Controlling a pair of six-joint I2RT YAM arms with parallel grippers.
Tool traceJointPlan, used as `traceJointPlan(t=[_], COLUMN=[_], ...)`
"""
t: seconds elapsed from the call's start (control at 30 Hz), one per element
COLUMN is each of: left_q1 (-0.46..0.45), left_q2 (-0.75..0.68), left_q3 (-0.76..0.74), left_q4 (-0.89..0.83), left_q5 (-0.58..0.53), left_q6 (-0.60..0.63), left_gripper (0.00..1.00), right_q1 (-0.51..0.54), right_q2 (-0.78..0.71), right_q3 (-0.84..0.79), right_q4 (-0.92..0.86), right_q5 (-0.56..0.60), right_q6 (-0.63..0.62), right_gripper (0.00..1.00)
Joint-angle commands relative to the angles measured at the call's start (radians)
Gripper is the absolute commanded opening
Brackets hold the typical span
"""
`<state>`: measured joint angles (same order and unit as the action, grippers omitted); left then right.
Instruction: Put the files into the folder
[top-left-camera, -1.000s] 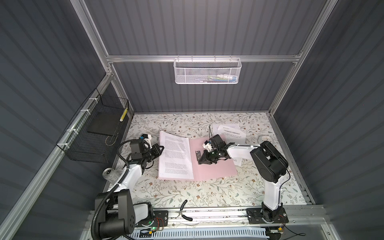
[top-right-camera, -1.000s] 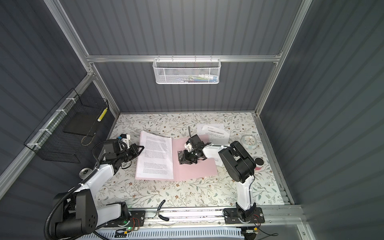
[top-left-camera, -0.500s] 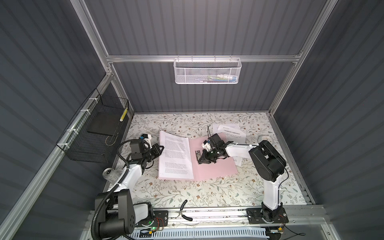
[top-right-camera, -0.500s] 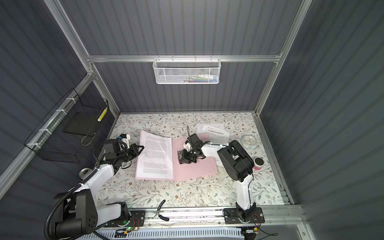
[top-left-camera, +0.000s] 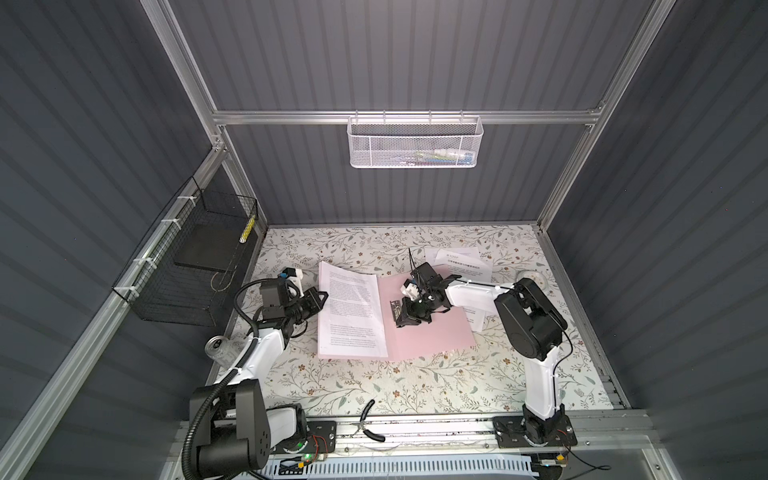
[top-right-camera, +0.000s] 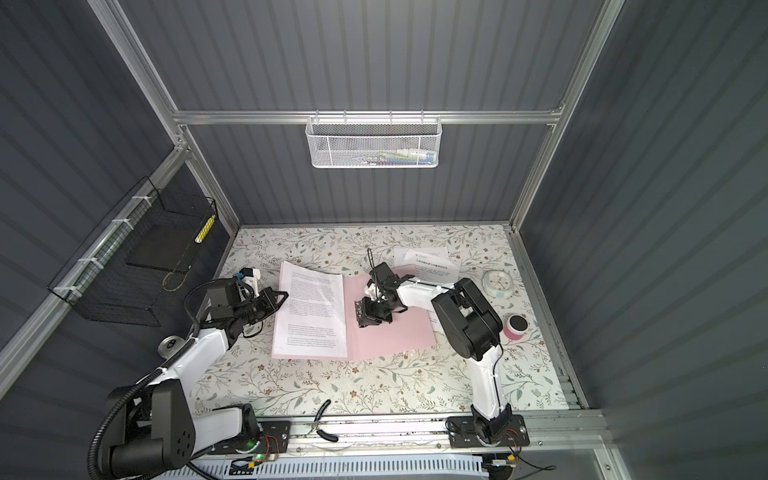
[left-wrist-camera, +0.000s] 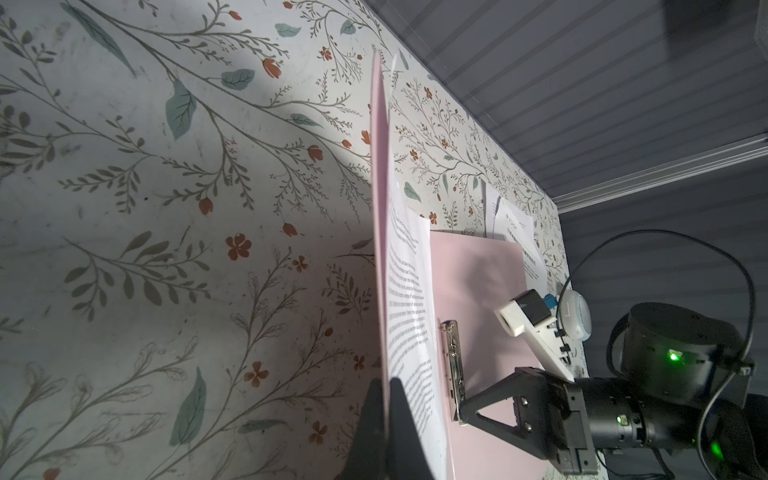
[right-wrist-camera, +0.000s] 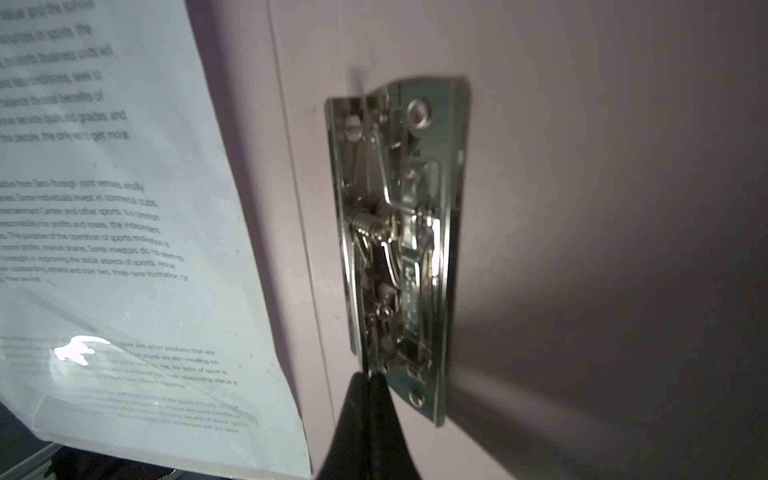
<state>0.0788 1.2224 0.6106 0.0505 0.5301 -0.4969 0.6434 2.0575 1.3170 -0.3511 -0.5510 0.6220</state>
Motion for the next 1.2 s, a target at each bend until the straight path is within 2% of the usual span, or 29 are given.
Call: traceJointPlan(t=[0.0, 0.43, 0.7, 0.77, 0.93, 1.17], left_q1=[-0.004, -0.002, -0.003, -0.002, -0.003, -0.002], left_q2=[-0.035, -0.004, -0.023, -0.028, -0.04, -0.039], left_q3=[0.012, 0.014, 0.013, 0.017, 0.023, 0.021], left_q4=[-0.03, -0.005, -0.033, -0.044, -0.063, -0.079], left_q5=[-0.009, -0.001, -0.005, -0.014, -0.028, -0.044], left_q6=[0.017, 0.014, 0.015, 0.015, 0.025, 0.031], left_gripper=[0.0, 0.0, 0.0, 0.0, 0.0, 0.0], right_q1=[0.0, 0.007, -0.013, -0.019, -0.019, -0.038], right_q2=[0.078, 0.184, 0.162, 0.158, 0.217, 0.234], right_q3=[-0.017, 0.083, -0.022, -0.024, -0.019, -0.092], right_q4=[-0.167, -0.28, -0.189, -0.216, -0.273, -0.196], right_q5=[0.153, 0.248, 0.186, 0.204, 0.359, 0.254], right_q6=[-0.028, -0.04, -0.016, -0.038, -0.108, -0.086], right_gripper=[0.0, 0.0, 0.0, 0.0, 0.0, 0.0])
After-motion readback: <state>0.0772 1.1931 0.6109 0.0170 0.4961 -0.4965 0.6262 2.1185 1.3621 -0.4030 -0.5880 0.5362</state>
